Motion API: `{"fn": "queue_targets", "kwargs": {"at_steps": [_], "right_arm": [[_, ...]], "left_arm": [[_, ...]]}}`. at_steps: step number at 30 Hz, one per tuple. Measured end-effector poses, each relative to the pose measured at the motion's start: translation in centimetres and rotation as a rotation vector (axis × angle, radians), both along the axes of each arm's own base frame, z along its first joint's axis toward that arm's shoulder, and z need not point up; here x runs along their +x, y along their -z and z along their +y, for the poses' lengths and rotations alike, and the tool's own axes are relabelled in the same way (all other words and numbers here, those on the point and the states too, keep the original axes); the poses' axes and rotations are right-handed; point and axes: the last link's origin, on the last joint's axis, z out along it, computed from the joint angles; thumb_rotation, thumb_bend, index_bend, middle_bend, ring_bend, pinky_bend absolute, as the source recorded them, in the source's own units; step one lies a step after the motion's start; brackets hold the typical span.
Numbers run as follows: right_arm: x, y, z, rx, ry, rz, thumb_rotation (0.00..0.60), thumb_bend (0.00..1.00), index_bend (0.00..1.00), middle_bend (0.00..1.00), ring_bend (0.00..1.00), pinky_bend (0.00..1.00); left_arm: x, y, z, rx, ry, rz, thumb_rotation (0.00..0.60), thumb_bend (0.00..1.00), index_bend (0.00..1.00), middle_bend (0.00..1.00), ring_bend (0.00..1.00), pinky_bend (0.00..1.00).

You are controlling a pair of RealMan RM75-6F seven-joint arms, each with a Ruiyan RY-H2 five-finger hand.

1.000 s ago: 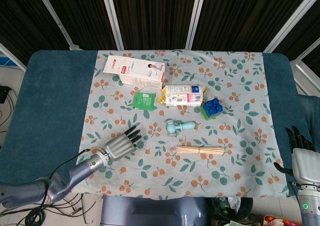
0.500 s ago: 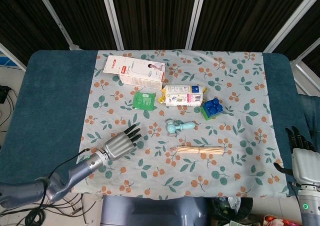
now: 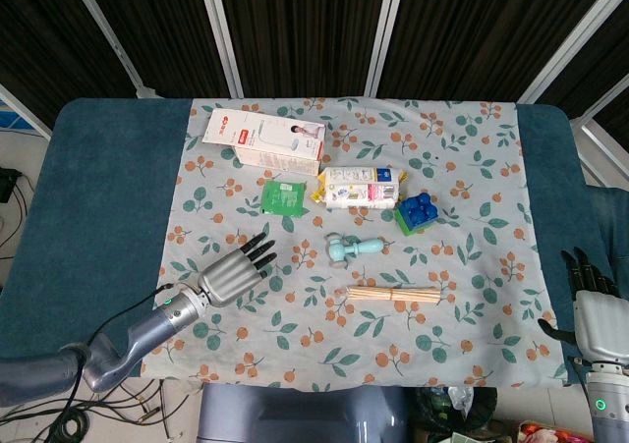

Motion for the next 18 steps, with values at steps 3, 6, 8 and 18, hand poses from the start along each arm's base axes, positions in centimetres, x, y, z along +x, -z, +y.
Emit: {"fn": "queue_targets", "kwargs": {"at_steps": [3, 6, 8, 18], "right_arm": [[0.0, 0.0, 0.0, -0.002, 0.0, 0.0, 0.6, 0.0, 0.06, 0.02, 0.15, 0.22], [0.0, 0.0, 0.0, -0.002, 0.001, -0.001, 0.6, 0.0, 0.06, 0.02, 0.15, 0.22], [0.0, 0.0, 0.0, -0.003, 0.002, -0.001, 0.6, 0.0, 0.06, 0.02, 0.15, 0.22], [0.0, 0.0, 0.1, -0.002, 0.005, 0.001, 0.6, 0.0, 0.06, 0.02, 0.15, 0.22]], "left_arm": [[0.5, -1.1, 0.5, 0.025, 0.012, -0.004, 0.6, 0.52, 0.61, 0.16, 0.0, 0.0], [1.2, -2.4, 1.0, 0.054, 0.017, -0.02, 0.6, 0.52, 0.61, 0.16, 0.0, 0.0], [1.8, -3.3, 1.4, 0.075, 0.018, -0.039, 0.6, 0.52, 0.61, 0.16, 0.0, 0.0], [3.5, -6.8, 2.4, 0.126, 0.009, -0.119, 0.6, 0.52, 0.62, 0.16, 0.0, 0.0]]}}
